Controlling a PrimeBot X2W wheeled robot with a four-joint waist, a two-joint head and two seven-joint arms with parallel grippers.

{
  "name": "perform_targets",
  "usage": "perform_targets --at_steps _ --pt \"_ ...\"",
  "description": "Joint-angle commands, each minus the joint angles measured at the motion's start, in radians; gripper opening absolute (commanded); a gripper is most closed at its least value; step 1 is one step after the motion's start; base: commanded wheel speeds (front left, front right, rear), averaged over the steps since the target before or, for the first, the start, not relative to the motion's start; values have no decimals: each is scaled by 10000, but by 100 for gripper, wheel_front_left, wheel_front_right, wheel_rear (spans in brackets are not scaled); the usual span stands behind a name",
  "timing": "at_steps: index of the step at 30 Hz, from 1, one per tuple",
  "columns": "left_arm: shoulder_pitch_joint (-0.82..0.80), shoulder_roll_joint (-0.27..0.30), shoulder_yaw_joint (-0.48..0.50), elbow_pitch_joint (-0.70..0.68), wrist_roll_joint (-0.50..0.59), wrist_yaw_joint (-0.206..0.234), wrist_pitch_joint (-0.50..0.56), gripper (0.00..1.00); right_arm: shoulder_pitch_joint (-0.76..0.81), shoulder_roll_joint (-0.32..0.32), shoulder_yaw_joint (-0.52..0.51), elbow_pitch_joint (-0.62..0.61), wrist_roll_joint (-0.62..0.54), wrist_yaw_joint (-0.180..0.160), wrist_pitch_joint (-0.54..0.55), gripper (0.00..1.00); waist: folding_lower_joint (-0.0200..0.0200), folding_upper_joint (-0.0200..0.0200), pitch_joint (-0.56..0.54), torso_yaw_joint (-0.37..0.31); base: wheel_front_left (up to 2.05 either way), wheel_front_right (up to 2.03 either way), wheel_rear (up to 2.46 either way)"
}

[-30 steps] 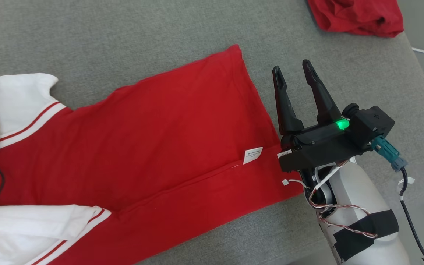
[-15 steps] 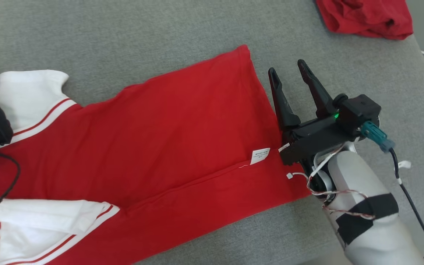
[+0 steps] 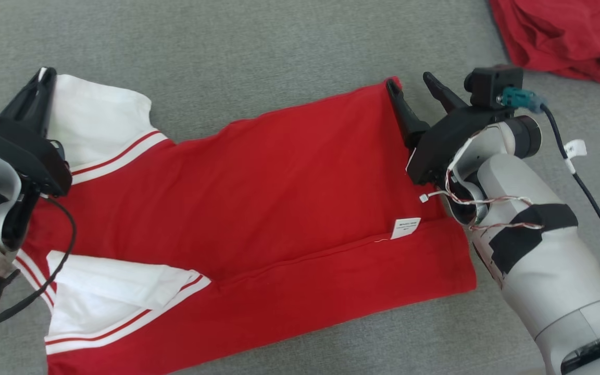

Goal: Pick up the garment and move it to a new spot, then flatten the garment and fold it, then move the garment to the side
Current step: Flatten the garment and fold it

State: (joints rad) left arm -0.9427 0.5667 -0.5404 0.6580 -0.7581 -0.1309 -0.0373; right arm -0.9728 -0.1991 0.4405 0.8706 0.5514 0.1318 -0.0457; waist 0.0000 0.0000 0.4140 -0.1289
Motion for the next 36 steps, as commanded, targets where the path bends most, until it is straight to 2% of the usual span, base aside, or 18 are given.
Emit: perform_targets --at_steps 1,11,12,13,14,15,20,26,31,36 --pt "40 -74 -58 -68 5 19 -101 0 -211 -16 112 152 141 -27 81 100 0 0 21 190 0 0 0" --pt "-183 -202 -308 -149 -105 19 -347 0 -929 17 683 1271 784 -27 584 100 0 0 117 410 0 0 0" --pt "-197 -210 -335 -155 -126 19 -361 0 -966 13 756 1360 814 -27 628 96 0 0 125 424 0 0 0" --pt "-210 -210 -361 -154 -151 19 -385 0 -1006 6 814 1446 852 -27 675 31 0 0 134 432 0 0 0" --pt "-227 -206 -384 -160 -178 19 -404 0 -1058 5 855 1540 921 -27 704 7 0 0 146 438 0 0 0" --pt "-245 -206 -402 -163 -200 19 -407 0 -1115 18 891 1622 992 -27 724 0 0 0 160 445 0 0 0" --pt "-329 -230 -507 -109 -238 19 -468 0 -1327 22 1070 1870 1238 -27 679 0 0 0 247 481 0 0 0" --pt "-392 -298 -508 -46 -333 19 -924 0 -1373 -172 1175 1747 1441 -27 -505 0 0 0 126 574 0 0 0" --pt "338 -281 -499 -371 -484 19 -1618 0 -643 -396 1604 1600 1641 -27 -1204 0 0 0 -234 660 0 0 0" --pt "1515 -195 -283 -1344 -542 153 -2122 0 241 -697 1856 1164 2058 -27 -1787 0 0 0 -632 772 0 0 0"
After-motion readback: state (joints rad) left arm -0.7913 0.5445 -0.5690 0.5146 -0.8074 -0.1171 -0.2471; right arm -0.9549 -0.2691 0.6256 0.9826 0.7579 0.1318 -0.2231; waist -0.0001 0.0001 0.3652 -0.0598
